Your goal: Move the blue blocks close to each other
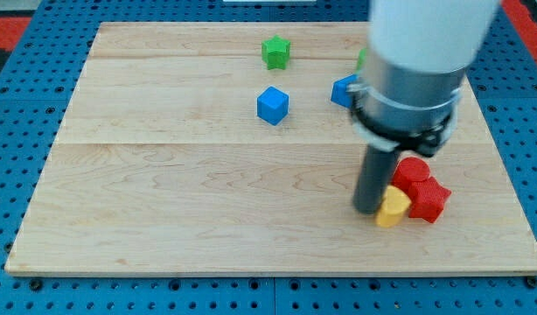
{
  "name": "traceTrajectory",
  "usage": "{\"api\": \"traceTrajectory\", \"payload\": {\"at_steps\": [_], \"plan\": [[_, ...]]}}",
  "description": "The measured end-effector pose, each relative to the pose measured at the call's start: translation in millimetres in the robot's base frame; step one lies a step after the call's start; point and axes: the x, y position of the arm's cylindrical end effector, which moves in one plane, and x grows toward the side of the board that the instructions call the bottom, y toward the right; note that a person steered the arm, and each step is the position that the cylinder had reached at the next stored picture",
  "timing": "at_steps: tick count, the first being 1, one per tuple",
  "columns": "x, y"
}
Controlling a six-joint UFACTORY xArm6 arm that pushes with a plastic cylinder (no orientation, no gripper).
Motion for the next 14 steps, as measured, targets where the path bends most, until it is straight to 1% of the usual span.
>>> {"api": "traceTrajectory", "payload": {"at_steps": [1,2,3,4,5,6,7,8,9,10,11,12,13,14], "plan": [[-50,-94],[-121,-199],[-196,-183],[-171,-111],[-128,-99],[-121,-81],[-87,-47],[-118,-124],[-80,-137],[-32,-48],[-45,-127],[-130,-142],[-198,-89],[-231,-32]]}}
